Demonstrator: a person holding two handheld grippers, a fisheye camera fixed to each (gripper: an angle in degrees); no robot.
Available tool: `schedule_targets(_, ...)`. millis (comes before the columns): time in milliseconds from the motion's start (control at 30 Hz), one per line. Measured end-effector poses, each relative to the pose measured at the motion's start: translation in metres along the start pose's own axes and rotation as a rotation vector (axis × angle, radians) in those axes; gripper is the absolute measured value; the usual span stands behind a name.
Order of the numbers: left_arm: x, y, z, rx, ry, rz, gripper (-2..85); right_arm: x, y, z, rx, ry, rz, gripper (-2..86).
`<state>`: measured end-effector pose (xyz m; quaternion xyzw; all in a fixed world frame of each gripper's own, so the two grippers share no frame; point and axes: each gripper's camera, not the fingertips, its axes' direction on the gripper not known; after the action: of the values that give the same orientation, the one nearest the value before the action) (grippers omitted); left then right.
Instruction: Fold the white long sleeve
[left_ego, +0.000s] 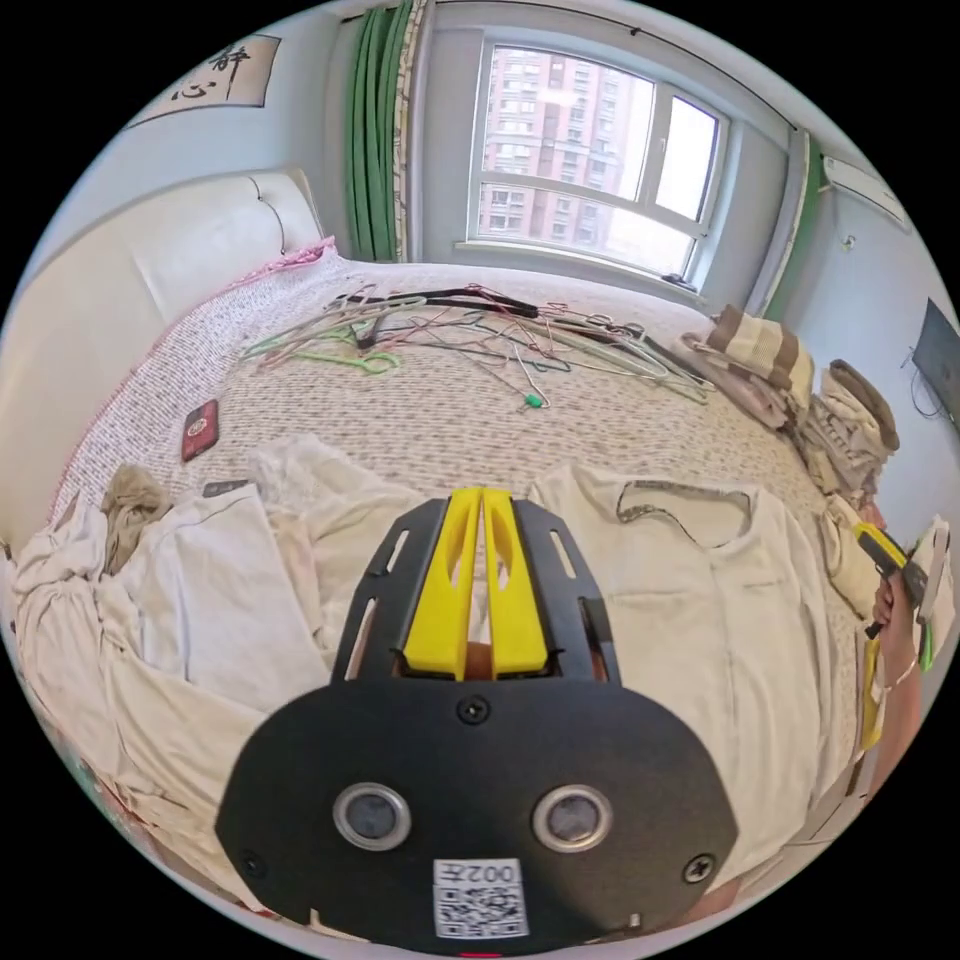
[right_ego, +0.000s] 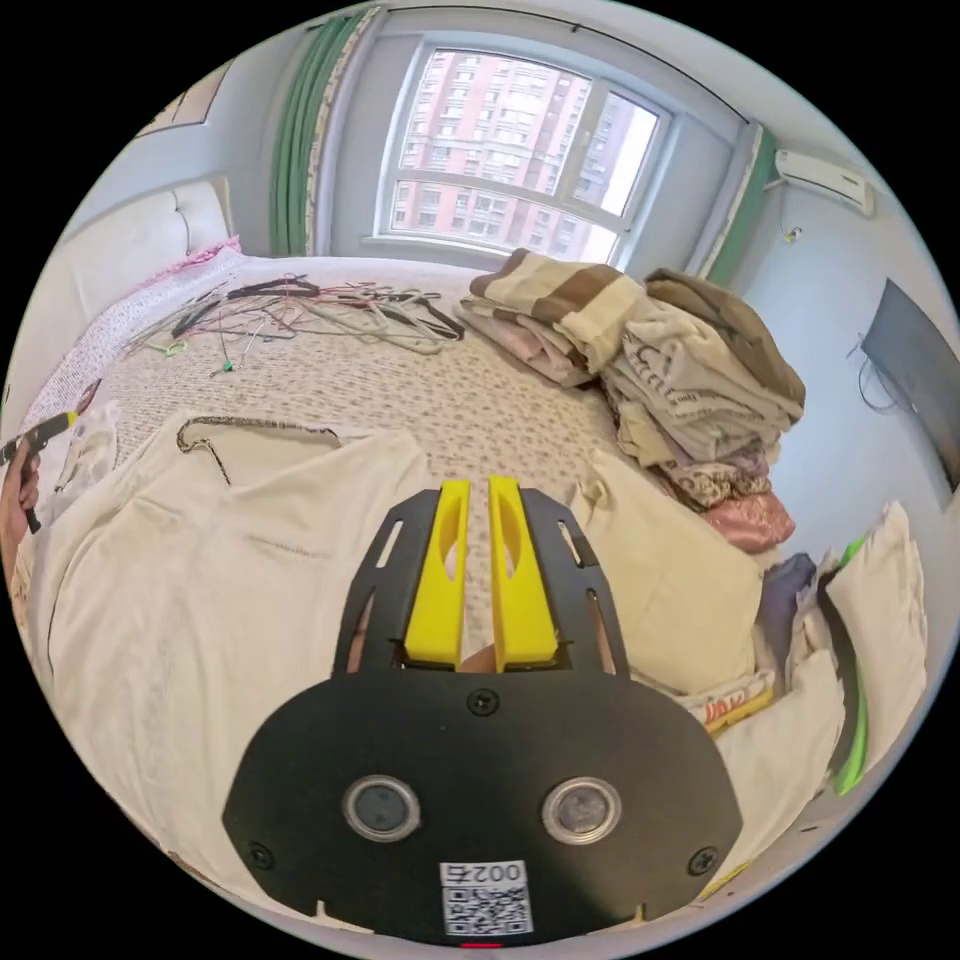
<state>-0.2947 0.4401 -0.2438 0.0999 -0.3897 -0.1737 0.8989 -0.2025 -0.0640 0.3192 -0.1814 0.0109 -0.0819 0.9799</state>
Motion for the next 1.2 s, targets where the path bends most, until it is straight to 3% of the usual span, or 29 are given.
schedule_targets(333, -0.071, 0.145, -0.135, 0.035, 0.225, 0.212, -1.1, -0.002, 0.125, -0.085, 0.010, -0.130, -0.113, 5.7)
schedule_targets(400, -0.083, 0.174, -0.156, 0.072, 0.220, 0.198, -0.9, -0.013, 0.158, -0.096, -0.012, -0.122, -0.144, 7.2)
schedule_targets(533, -0.109, 0.222, -0.187, 0.148, 0.042, 0.178, 0.6, -0.032, 0.196, -0.096, -0.058, -0.021, -0.168, 8.1)
schedule_targets(667, -0.150, 0.232, -0.193, 0.096, -0.014, 0.062, 0.1, -0.043, 0.220, -0.067, -0.190, 0.017, -0.156, 8.1)
schedule_targets(767, -0.179, 0.229, -0.200, 0.064, 0.010, -0.024, -1.1, -0.044, 0.224, -0.065, -0.155, 0.008, -0.147, 5.2)
schedule_targets(867, -0.199, 0.226, -0.216, 0.082, -0.002, -0.062, -1.5, -0.041, 0.221, -0.067, -0.135, 0.136, -0.068, 0.9)
schedule_targets(1033, -0.225, 0.218, -0.230, 0.109, 0.052, -0.080, -0.3, -0.035, 0.230, -0.083, -0.103, 0.269, 0.056, 0.6)
schedule_targets(1200, -0.241, 0.206, -0.227, 0.127, 0.134, -0.085, 3.1, -0.053, 0.248, -0.134, 0.055, 0.309, 0.113, -0.8)
